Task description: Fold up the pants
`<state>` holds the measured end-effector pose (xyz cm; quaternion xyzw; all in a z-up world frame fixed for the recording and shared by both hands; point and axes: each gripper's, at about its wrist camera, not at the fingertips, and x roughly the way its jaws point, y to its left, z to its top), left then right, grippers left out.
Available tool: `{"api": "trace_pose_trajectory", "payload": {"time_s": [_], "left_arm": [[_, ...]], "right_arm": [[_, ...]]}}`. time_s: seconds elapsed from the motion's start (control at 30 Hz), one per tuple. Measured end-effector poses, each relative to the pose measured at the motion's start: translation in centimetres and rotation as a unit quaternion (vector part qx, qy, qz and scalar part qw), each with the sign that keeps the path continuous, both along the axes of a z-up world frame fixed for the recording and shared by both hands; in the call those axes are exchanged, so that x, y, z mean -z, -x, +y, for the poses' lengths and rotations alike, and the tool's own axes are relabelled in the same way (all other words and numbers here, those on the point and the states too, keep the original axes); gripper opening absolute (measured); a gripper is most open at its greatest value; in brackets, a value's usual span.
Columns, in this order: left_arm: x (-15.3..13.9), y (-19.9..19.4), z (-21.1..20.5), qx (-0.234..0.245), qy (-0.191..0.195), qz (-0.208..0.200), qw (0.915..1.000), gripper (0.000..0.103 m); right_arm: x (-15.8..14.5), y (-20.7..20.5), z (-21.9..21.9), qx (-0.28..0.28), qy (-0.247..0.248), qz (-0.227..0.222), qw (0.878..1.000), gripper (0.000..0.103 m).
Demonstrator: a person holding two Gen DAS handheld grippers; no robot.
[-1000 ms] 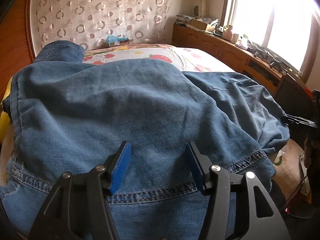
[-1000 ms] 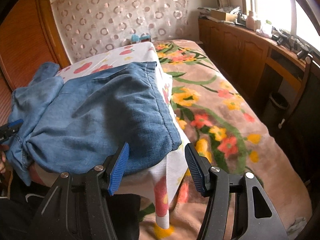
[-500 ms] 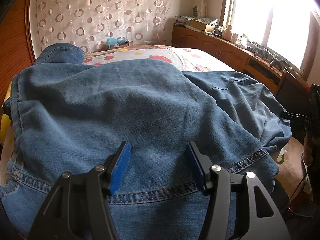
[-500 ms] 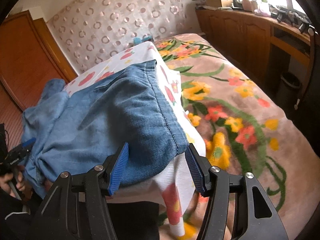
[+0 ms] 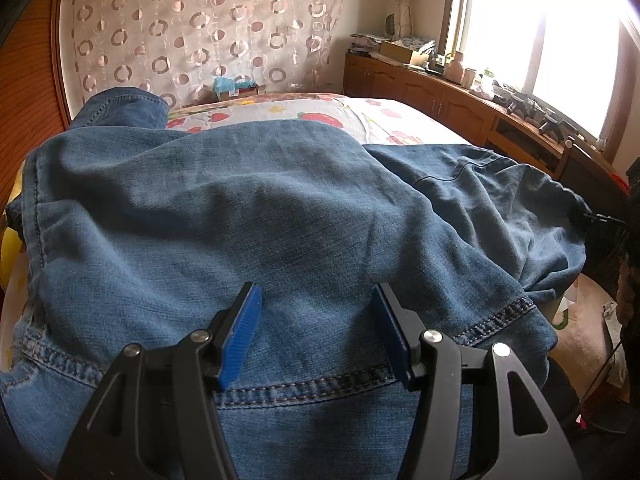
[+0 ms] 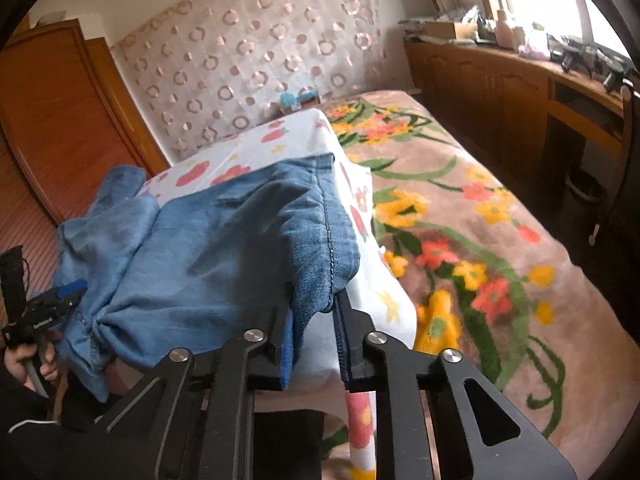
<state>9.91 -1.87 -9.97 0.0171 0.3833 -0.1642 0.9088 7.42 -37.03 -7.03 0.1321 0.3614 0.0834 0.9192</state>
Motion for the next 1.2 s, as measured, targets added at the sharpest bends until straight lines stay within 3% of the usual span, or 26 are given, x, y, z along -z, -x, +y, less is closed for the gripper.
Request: {"api": "trace_pose_trajectory", "payload": {"time_s": [0.2,0.47,0.63,0.83,1.03,1.2], "left_arm": [[-1.6,0.4,0.5,-0.003,0.021,0.012,0.9997,0.057],[-5.1,2.2,2.3,-0.014,0.029,-0.027,0.9991,0.057],[-6.8,3.4,4.2,-0.031,0.027,-0.048,0.9980,0.057],[-8.0,5.2,7.3,-0.056,0.028,-0.068,0.9957,0.057],[-8.9,7.0,9.8,-0.080,0.023,-0.086,0.9928,0.057],[-8.9,7.3,11.6,-0.098,0.027,-0.089,0.9909,0.057]], "right_arm": [[-3.5,0.0,0.9,-0.015,0.007,-0.048,0.999,0.010],[-9.6,-1.5,6.0,-0.080,0.025,-0.112,0.990,0.009],[-12.9,-2.8,11.8,-0.146,0.033,-0.150,0.977,0.008],[-16.1,-4.0,20.8,-0.235,0.051,-0.183,0.953,0.008],[-16.7,-5.2,27.4,-0.303,0.042,-0.182,0.934,0.008],[-14.1,-6.2,31.1,-0.341,0.019,-0.139,0.929,0.009]]}}
